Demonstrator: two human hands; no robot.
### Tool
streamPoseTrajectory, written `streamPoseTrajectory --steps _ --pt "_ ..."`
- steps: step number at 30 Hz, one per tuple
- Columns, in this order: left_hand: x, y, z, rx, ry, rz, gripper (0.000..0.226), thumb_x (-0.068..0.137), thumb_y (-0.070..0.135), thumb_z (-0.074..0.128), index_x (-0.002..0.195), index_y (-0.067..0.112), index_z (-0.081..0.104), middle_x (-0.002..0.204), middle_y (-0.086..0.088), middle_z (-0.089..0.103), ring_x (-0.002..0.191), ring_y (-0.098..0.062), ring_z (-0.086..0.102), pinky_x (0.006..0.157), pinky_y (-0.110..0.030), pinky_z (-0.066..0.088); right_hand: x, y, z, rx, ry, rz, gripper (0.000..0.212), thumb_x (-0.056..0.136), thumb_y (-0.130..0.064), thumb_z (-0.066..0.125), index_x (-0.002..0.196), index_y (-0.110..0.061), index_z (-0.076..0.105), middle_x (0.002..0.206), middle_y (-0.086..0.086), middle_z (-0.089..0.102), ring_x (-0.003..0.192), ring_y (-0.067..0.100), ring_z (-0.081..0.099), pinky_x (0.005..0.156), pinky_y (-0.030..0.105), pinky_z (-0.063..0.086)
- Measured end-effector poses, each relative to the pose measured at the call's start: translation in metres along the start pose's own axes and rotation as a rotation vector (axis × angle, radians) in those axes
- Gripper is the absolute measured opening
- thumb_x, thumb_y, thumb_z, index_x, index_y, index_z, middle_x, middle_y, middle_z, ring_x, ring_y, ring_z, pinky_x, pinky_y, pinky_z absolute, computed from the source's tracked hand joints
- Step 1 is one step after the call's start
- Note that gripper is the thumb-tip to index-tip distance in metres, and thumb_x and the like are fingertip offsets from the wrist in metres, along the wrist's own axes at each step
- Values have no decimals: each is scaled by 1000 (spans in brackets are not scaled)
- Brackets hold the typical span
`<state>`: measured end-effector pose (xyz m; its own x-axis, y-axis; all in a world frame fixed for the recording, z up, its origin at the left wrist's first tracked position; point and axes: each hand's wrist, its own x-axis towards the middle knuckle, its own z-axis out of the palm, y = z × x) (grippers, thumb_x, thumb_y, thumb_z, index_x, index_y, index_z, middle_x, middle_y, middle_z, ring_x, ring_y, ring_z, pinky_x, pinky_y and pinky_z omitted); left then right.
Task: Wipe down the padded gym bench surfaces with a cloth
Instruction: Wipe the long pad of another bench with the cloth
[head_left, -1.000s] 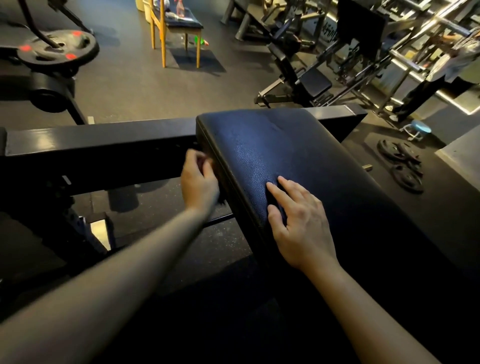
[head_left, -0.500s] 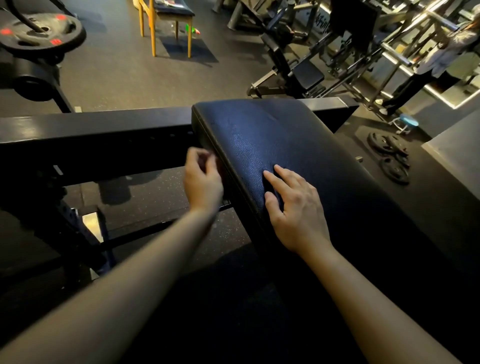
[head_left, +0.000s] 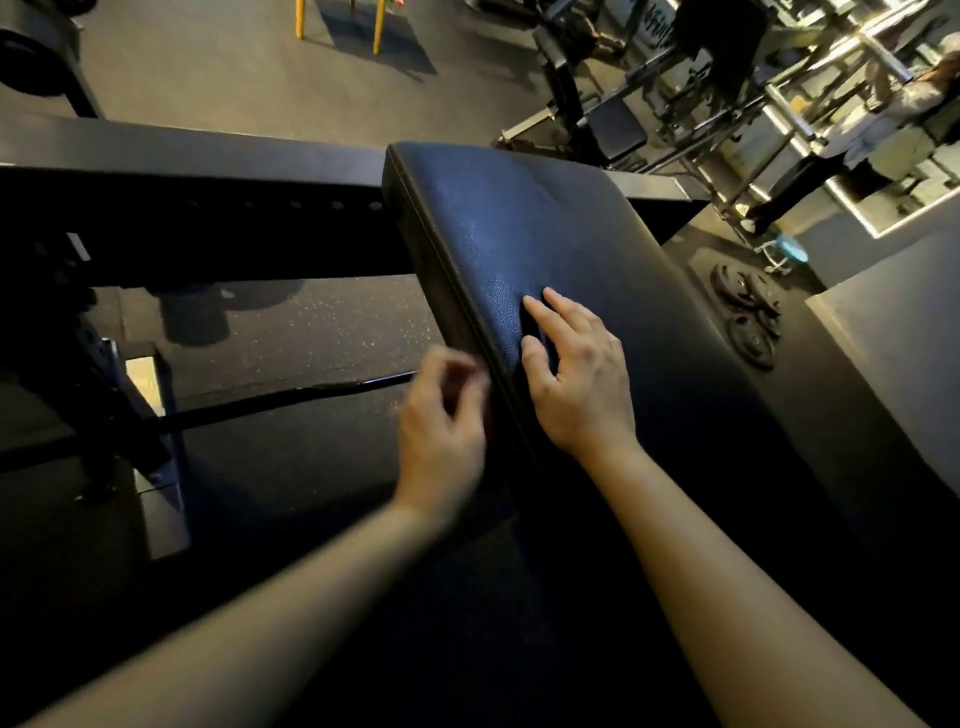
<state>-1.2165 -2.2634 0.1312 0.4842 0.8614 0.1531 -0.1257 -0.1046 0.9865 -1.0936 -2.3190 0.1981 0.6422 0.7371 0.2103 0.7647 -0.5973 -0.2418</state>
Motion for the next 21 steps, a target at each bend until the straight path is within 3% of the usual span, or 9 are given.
streamPoseTrajectory --steps 3,8,10,13,15,18,21 --pt "-61 8 -6 -49 -190 -7 10 97 5 61 97 15 62 88 4 66 86 -16 66 79 -31 54 -1 -1 -2 -12 -25 2 53 97 -41 41 147 -27 52 156 -2 46 146 13 35 121 40 26" --pt "7 4 -3 -21 56 -88 8 95 9 65 92 16 61 82 8 64 79 -5 62 75 -31 52 -1 -1 -2 3 -14 7 53 97 -41 42 147 -26 53 156 -2 46 146 13 36 121 42 27" --pt "-22 14 -2 -30 -34 -64 9 95 8 65 93 16 61 82 7 63 78 -6 62 74 -31 52 -1 -1 -3 3 -12 6 52 97 -40 43 146 -26 53 155 -2 47 146 13 37 121 41 27" --pt "-72 27 -14 -89 -295 -58 11 97 9 65 92 19 63 81 6 65 78 -10 65 72 -30 53 0 1 -2 -3 -11 -2 51 99 -40 43 147 -26 52 156 -2 46 146 13 36 121 40 26" --pt "-51 17 -15 -43 -246 -30 8 95 14 64 90 21 64 80 5 66 78 -10 65 74 -35 55 -1 1 -2 7 -7 -1 51 99 -40 43 147 -26 53 156 -2 46 146 13 36 121 39 25" --pt "-2 1 -13 -20 -57 -148 12 95 16 63 90 27 61 80 5 66 77 -14 68 73 -47 59 -2 0 -2 14 -5 -6 50 99 -39 45 146 -25 54 155 -2 47 145 13 36 121 39 25" --pt "-35 7 -10 -42 -108 -111 14 94 11 64 92 24 61 82 8 65 78 -3 63 74 -29 53 -1 0 -2 10 1 -5 50 99 -39 45 146 -25 53 155 -2 47 146 13 36 120 37 24"
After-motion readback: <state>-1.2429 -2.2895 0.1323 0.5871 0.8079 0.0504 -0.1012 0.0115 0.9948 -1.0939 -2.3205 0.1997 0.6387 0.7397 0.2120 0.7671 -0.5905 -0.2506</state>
